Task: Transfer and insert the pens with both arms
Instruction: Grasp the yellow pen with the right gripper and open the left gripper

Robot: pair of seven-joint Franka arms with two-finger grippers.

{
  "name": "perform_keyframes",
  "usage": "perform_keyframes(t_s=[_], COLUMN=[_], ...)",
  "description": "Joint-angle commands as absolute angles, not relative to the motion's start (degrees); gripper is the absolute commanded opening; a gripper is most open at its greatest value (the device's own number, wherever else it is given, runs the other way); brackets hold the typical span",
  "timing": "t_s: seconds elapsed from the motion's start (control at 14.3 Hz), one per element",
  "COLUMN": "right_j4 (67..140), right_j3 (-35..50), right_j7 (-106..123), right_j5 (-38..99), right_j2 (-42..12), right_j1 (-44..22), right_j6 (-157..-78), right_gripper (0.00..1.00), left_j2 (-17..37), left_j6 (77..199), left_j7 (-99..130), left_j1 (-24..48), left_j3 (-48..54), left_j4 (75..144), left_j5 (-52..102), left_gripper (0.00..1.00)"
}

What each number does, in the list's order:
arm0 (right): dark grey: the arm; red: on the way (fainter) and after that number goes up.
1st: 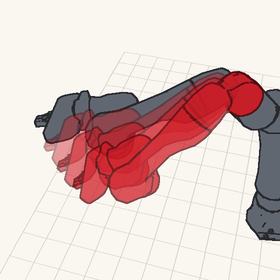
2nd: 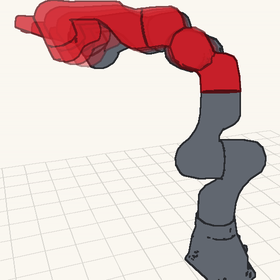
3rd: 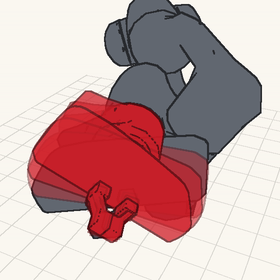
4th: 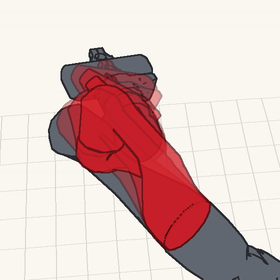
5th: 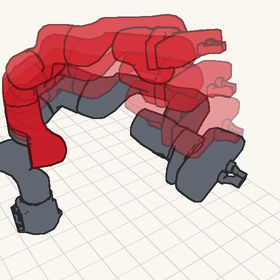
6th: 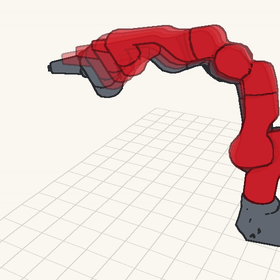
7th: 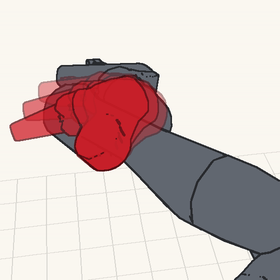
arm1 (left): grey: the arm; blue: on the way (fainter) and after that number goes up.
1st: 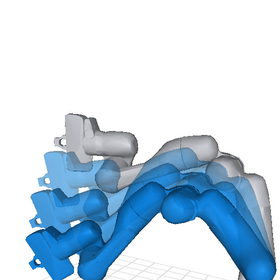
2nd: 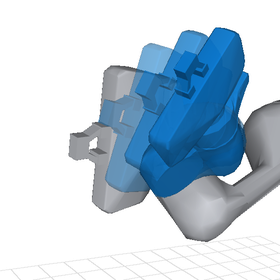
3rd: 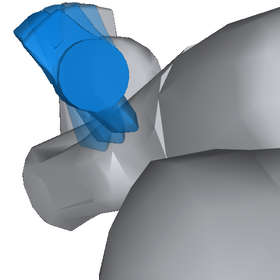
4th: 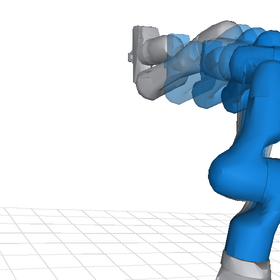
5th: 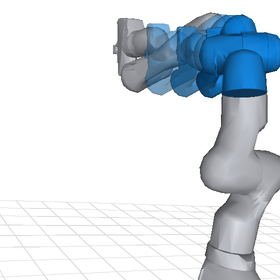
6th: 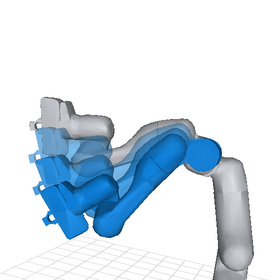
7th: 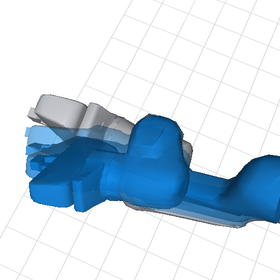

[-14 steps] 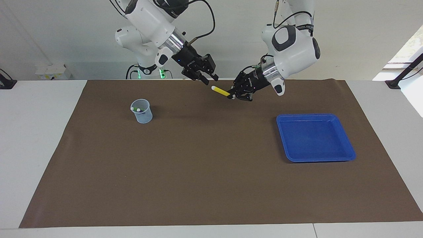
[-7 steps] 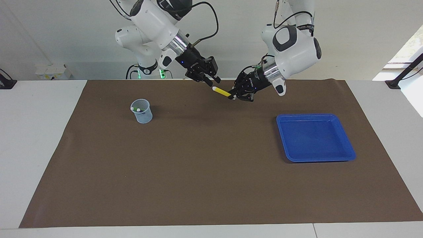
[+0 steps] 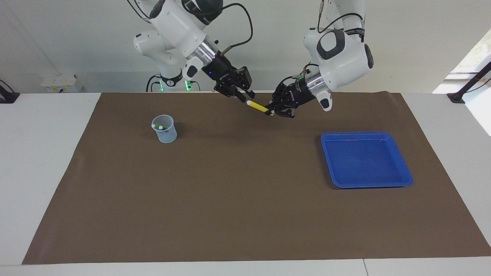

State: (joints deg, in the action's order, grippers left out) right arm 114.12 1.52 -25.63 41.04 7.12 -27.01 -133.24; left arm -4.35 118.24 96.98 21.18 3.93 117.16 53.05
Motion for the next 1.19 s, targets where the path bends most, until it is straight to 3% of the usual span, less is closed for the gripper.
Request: perform_keyframes(t_s=[0.0, 0.77, 1.12], right_j4=[113.91, 113.91, 113.91], right_j3=[1.58, 1.58, 1.58], right_j7=[-24.61, -24.7, -24.61], right_j5=[40.43, 40.43, 40.43], right_j2=[6.24, 6.24, 6.24], right_j1=[-27.07, -27.16, -27.16], right_j6=[-134.3, -134.91, -134.82], right_gripper=[0.4, 0.34, 0.09], left_j2=[-6.24, -6.33, -6.24], left_j6=[118.74, 118.83, 118.83], left_j7=[96.86, 96.94, 96.94], left_j1=[20.74, 20.74, 20.74], left_j3=[4.04, 4.04, 4.04], left_j4=[119.0, 119.0, 118.83], left_j5=[54.23, 54.14, 54.23], left_gripper=[0.0, 0.0, 0.0])
